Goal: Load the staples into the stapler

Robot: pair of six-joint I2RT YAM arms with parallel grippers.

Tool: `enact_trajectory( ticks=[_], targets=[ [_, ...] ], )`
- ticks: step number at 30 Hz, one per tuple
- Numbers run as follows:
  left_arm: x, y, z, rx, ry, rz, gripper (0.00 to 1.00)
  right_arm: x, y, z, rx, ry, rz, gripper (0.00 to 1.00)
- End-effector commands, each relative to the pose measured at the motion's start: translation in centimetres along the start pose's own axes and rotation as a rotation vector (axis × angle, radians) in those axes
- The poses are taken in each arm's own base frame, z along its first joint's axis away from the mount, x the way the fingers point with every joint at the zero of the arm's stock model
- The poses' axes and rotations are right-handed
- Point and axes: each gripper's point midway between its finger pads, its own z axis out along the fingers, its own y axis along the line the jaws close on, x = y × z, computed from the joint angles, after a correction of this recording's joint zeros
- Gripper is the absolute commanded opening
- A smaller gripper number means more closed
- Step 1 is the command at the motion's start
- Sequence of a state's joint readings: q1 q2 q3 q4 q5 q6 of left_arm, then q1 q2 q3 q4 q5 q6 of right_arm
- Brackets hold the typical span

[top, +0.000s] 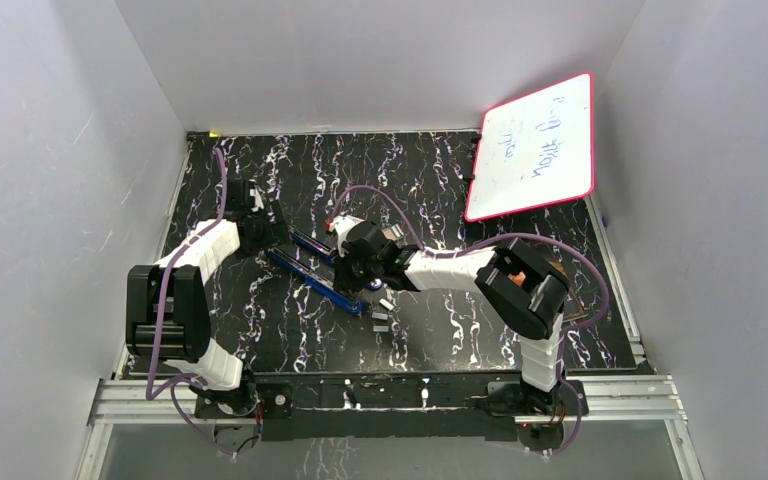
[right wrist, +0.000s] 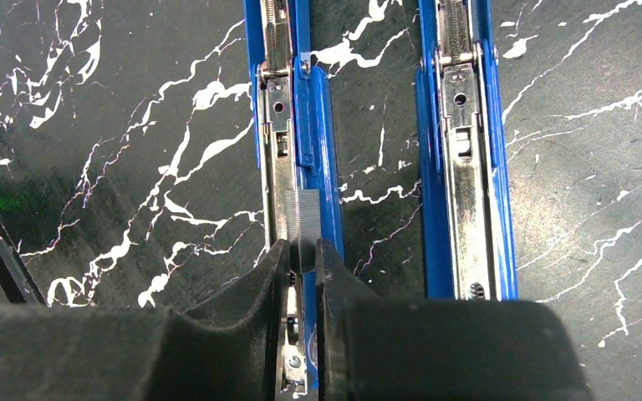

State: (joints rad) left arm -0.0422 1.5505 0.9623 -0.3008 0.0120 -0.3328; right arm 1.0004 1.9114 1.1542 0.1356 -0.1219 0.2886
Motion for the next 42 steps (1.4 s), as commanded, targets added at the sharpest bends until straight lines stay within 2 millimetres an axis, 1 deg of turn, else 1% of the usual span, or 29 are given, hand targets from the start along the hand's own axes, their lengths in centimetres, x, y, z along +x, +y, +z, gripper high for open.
enact_trajectory(
  ticks=[1,10,20,35,42],
  targets=[
    [-0.6,-0.2,-0.4,0.01,0.003,0.002,0.86,-3.9,1.0,-1.2,-0.018,-0.095,-0.02,0.15],
    [-0.6,-0.2,-0.4,0.01,0.004,0.002,0.86,-4.9,1.3,-2.0,-0.021,-0.117,-0.033,0.15],
    [-0.6,-0.2,-0.4,0.012,0.004,0.003,0.86,-4.5,1.2,-1.9,-0.02,-0.099,-0.053,0.17],
    [-0.5,-0.2,-0.3,0.013,0.007,0.003,0.86,-6.0,1.8,-3.2,-0.026,-0.149,-0.069,0.16],
    [-0.5,-0.2,-0.4,0.013,0.006,0.004,0.86,-6.2,2.2,-3.8,-0.039,-0.151,-0.083,0.16]
  ],
)
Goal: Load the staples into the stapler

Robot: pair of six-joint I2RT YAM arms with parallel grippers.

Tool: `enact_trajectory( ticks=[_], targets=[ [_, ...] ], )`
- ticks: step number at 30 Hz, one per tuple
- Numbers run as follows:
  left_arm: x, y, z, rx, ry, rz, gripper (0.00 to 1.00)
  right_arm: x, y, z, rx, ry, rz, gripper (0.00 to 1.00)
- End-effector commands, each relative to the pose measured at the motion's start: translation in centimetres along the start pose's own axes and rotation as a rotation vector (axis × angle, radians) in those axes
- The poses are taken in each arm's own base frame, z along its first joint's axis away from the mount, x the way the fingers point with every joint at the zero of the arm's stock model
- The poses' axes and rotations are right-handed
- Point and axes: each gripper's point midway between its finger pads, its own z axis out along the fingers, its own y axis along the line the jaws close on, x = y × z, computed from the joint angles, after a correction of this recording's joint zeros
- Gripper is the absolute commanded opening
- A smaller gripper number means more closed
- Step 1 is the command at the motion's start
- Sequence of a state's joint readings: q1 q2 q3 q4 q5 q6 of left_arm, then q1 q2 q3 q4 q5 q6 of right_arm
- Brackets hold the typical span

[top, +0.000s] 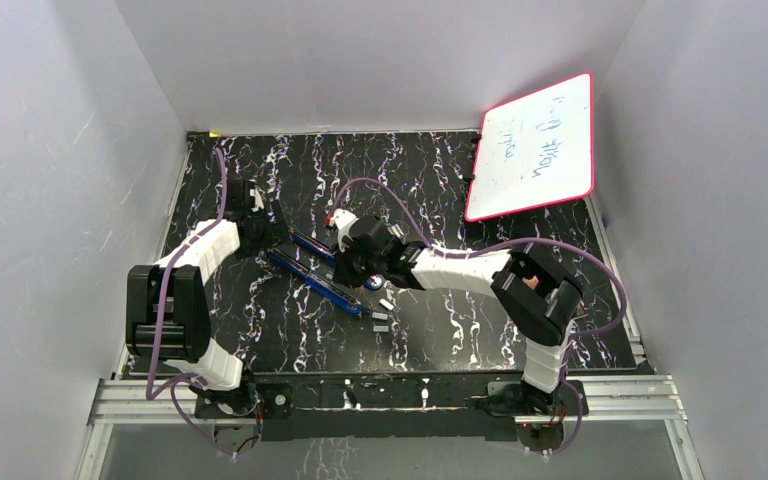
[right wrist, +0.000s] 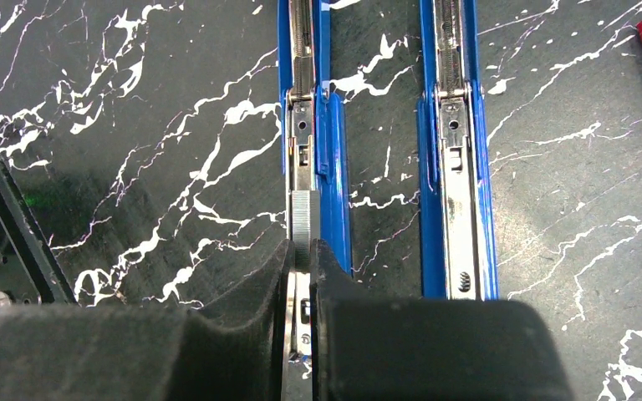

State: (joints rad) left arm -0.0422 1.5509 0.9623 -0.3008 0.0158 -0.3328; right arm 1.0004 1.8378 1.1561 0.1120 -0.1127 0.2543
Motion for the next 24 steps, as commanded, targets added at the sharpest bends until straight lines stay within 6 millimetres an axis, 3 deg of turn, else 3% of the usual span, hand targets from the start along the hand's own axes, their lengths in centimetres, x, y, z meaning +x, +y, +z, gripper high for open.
enact_trajectory(
  ticks=[1,5,8,13,24],
  targets=[
    [-0.6,-0.2,-0.4,0.01,0.004,0.003,0.86,-3.9,1.3,-1.8,-0.034,-0.098,-0.042,0.16],
    [-0.6,-0.2,-0.5,0.011,0.001,0.003,0.86,-2.8,1.8,-2.2,-0.025,-0.08,-0.096,0.16],
    [-0.7,-0.2,-0.5,0.013,-0.002,0.003,0.86,-2.7,3.4,-3.4,-0.034,-0.084,-0.171,0.16],
    [-0.8,-0.2,-0.7,0.011,-0.008,0.004,0.86,-0.8,5.1,-4.1,-0.002,-0.065,-0.322,0.15],
    [-1.0,0.0,-1.1,0.0,-0.026,0.004,0.86,3.6,6.3,-4.1,0.191,-0.029,-0.645,0.15]
  ],
)
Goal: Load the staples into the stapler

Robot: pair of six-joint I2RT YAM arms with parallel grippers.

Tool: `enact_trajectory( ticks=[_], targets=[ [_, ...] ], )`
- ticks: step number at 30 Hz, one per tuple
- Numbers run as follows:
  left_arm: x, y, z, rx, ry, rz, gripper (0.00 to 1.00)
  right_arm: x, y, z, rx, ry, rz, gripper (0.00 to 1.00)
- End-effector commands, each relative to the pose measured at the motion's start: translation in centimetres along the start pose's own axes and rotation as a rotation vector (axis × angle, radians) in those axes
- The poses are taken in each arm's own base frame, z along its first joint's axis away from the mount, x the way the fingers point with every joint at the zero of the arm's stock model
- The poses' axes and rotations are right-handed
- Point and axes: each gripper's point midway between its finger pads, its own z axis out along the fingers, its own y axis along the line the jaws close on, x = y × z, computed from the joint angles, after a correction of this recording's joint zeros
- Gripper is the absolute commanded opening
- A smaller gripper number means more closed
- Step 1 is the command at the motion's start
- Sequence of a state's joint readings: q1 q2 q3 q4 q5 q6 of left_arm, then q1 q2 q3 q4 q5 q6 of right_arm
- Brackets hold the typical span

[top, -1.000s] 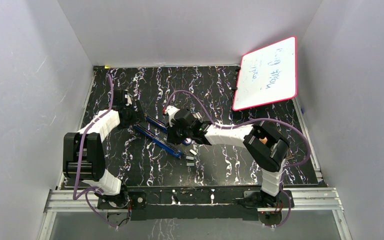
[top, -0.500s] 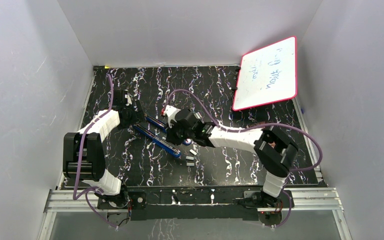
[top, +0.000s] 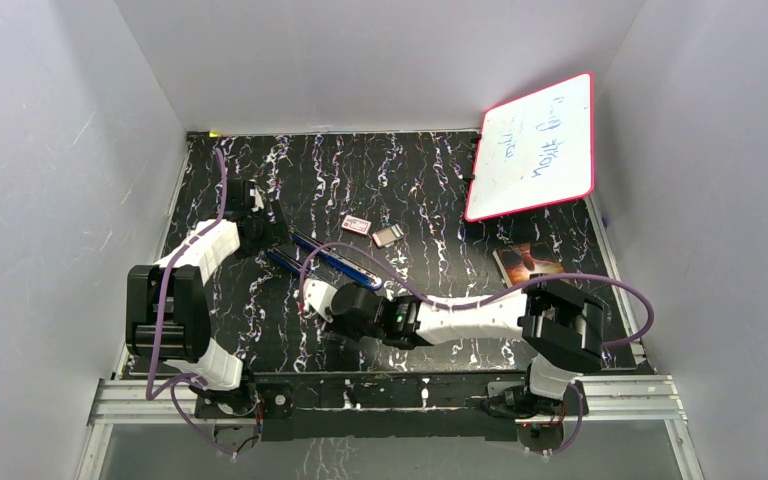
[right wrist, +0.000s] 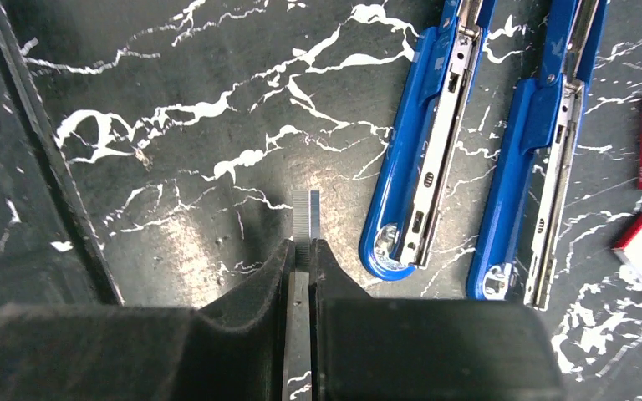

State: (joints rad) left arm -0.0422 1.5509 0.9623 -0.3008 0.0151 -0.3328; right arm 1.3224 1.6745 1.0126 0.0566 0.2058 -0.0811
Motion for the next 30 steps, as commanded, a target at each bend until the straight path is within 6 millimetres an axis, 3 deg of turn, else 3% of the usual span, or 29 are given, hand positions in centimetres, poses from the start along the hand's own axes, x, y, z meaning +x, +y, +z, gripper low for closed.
enact_trajectory(
  ticks=[1,13,30],
  targets=[
    [-1.0,0.1,-1.1,-0.002,-0.024,0.003,0.86,-0.6,-1.2,-0.3,0.152,-0.019,-0.136,0.15],
    [-0.8,0.1,-1.0,-0.005,-0.02,0.004,0.86,2.1,-0.6,0.5,0.262,0.059,-0.271,0.15],
    [-0.6,0.0,-0.6,0.002,-0.003,0.005,0.86,4.2,1.0,1.4,0.195,0.099,-0.258,0.15]
  ],
)
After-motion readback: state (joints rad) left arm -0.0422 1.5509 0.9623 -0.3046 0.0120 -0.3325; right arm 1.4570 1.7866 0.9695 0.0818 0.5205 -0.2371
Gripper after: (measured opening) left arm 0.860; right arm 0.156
